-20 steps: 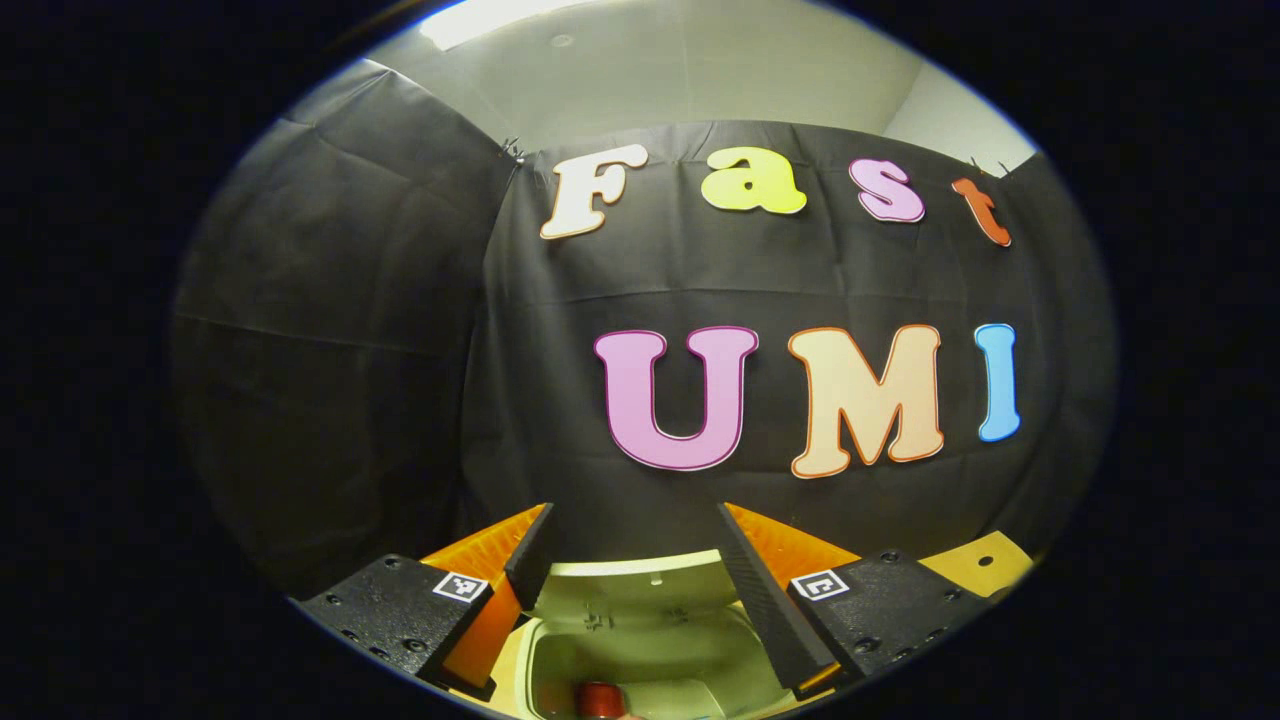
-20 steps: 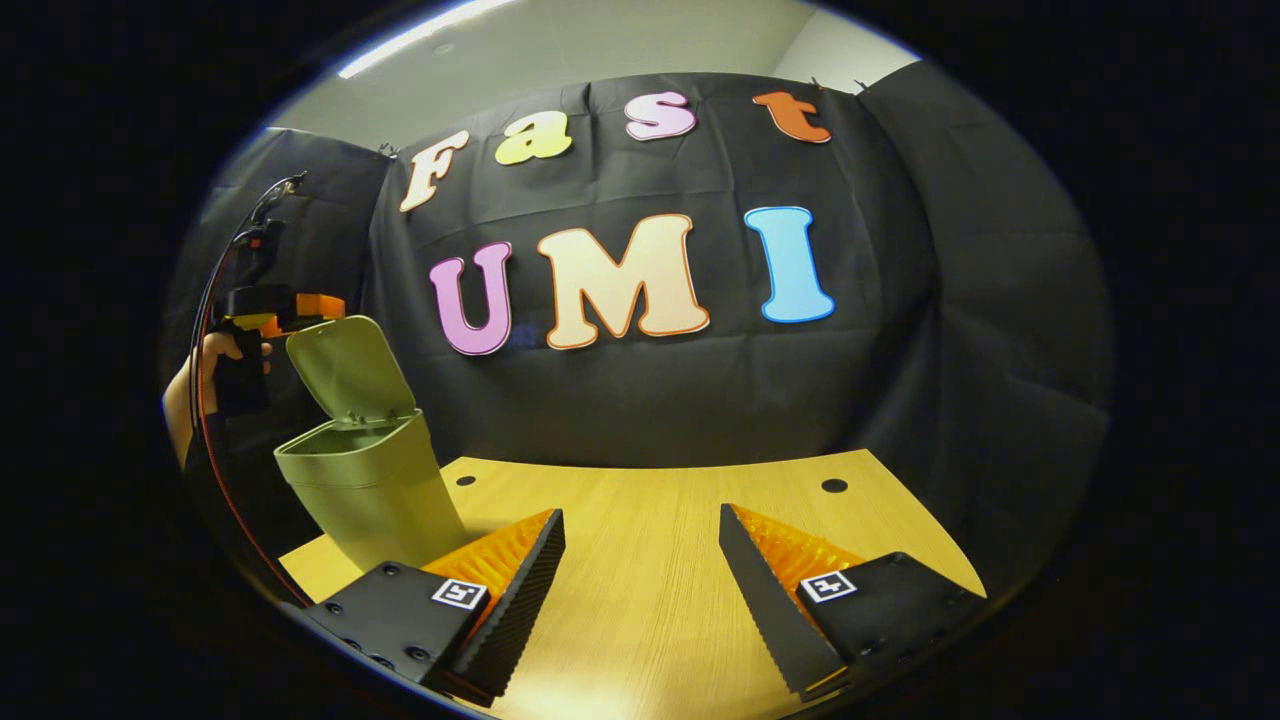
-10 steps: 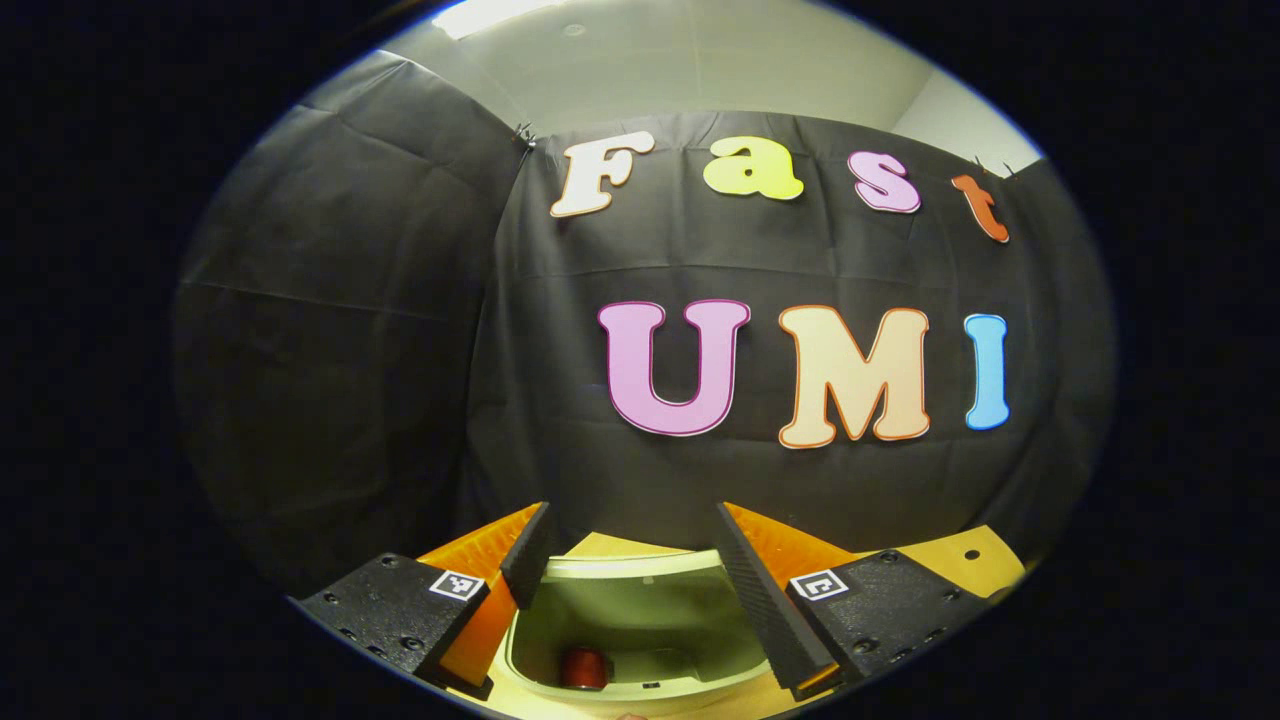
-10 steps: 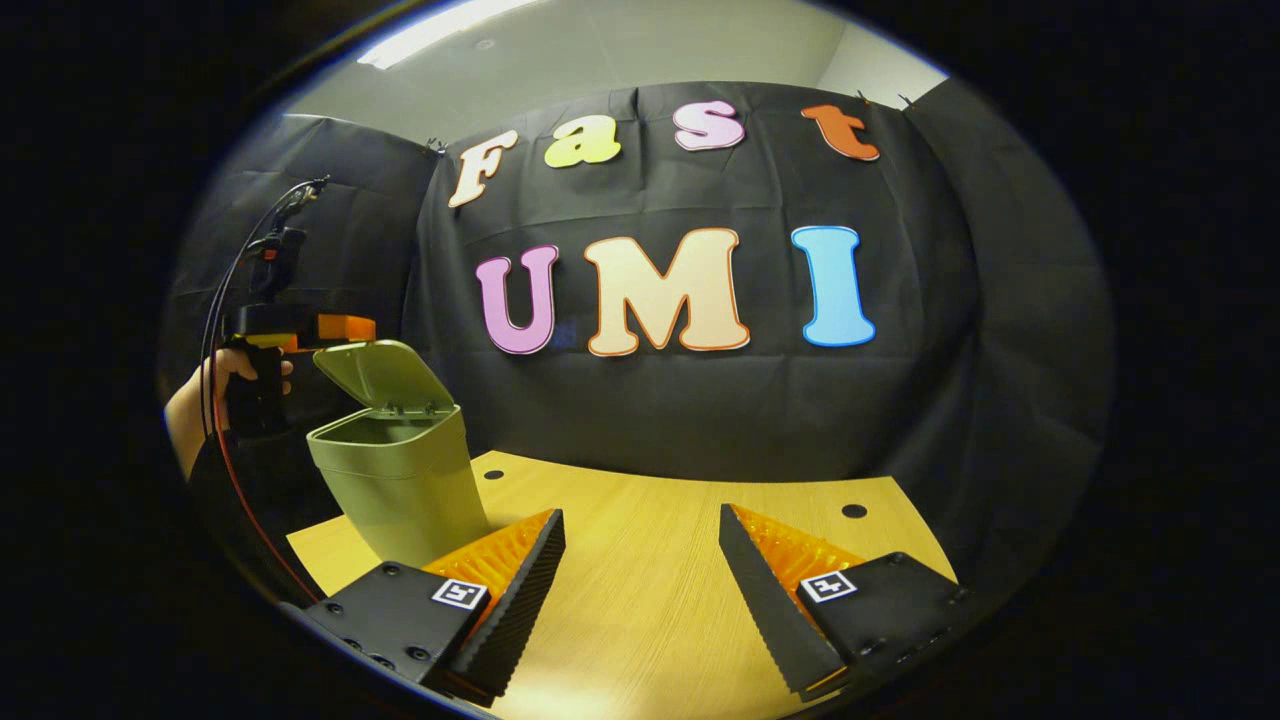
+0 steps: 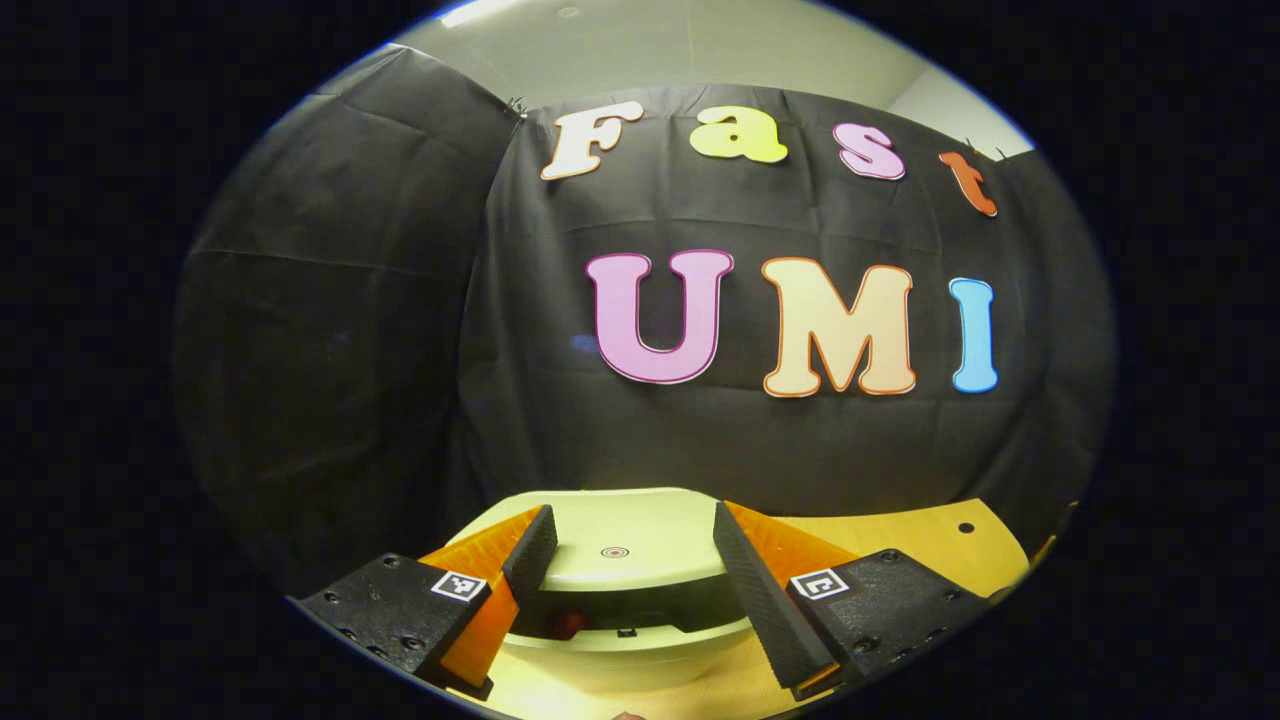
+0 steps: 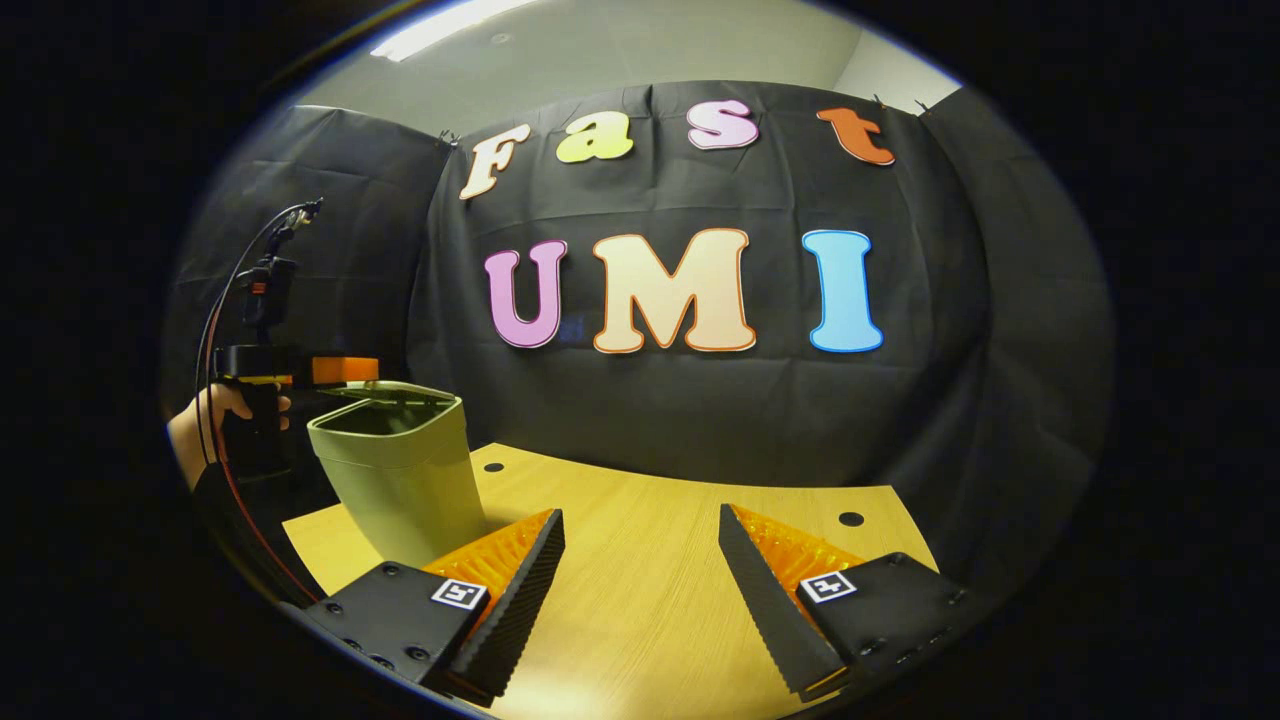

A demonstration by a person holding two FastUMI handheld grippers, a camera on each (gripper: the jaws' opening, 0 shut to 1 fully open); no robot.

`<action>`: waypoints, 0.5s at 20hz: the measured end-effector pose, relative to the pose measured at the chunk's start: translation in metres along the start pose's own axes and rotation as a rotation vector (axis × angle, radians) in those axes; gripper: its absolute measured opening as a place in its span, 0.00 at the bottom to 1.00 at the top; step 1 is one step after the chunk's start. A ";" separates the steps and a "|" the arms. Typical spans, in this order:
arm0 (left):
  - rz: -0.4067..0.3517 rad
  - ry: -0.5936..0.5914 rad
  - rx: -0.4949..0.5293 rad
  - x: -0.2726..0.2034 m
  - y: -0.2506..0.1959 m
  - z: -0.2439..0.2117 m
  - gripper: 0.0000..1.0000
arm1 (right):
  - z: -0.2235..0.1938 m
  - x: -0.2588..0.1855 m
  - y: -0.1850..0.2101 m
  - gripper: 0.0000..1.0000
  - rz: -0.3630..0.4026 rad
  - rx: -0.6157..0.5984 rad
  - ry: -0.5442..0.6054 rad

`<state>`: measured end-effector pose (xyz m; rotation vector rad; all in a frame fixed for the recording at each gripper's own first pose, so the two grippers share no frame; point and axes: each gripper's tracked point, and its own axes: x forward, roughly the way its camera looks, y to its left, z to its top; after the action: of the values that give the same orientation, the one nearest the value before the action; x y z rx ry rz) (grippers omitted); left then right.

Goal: Press the lid of the desktop garbage bin to open it, pick up the crumpled paper on the desktop and throw it into the bin, then pick up the pop can on the desktop and drop it into the bin, and finally close the garbage bin lid.

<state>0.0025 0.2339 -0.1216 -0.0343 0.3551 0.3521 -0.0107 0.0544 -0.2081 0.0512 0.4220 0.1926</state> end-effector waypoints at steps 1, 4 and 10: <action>0.002 0.004 0.005 0.001 -0.001 -0.004 0.93 | 0.001 0.000 0.000 0.98 0.002 -0.001 -0.002; 0.000 0.026 0.001 0.003 -0.002 -0.015 0.94 | -0.001 0.002 0.000 0.97 0.003 -0.005 0.004; -0.002 0.068 -0.021 0.007 -0.006 -0.038 0.95 | -0.006 0.008 0.000 0.98 0.003 -0.007 0.027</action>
<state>-0.0022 0.2275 -0.1600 -0.0674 0.4190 0.3533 -0.0058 0.0560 -0.2171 0.0428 0.4479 0.1983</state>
